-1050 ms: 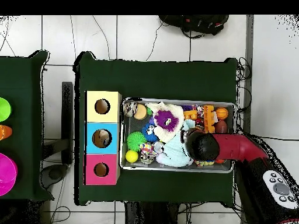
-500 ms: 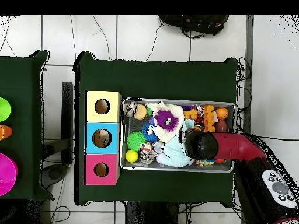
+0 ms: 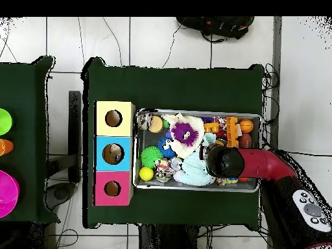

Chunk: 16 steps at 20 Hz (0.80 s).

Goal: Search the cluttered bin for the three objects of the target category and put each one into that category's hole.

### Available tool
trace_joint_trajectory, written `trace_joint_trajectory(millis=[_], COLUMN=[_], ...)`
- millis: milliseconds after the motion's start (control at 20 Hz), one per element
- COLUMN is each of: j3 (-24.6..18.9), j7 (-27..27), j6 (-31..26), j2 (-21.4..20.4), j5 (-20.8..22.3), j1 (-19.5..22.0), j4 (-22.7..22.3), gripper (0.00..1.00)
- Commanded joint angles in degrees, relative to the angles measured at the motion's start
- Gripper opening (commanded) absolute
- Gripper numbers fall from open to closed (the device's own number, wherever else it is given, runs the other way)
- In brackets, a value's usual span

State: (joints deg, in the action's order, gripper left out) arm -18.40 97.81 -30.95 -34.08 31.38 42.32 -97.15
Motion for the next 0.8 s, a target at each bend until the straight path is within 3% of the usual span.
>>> trace_joint_trajectory(millis=[50,150,200,450,800], j3=[0.1,0.0,-0.3,-0.6,-1.5], j7=[0.4,0.3,0.0,1.2,0.2], j6=[-10.7,-9.1,-7.0,-0.5,-2.6], j2=[0.1,1.2,1.8,3.3,3.6], j5=[-3.7,-3.1,-2.6,-1.2,-2.6], j1=[-1.2,-1.5,-1.2,-0.1,0.8], j4=[2.4,2.7,2.1,-0.1,0.2], gripper=[0.0,0.0,1.0,1.0,1.0])
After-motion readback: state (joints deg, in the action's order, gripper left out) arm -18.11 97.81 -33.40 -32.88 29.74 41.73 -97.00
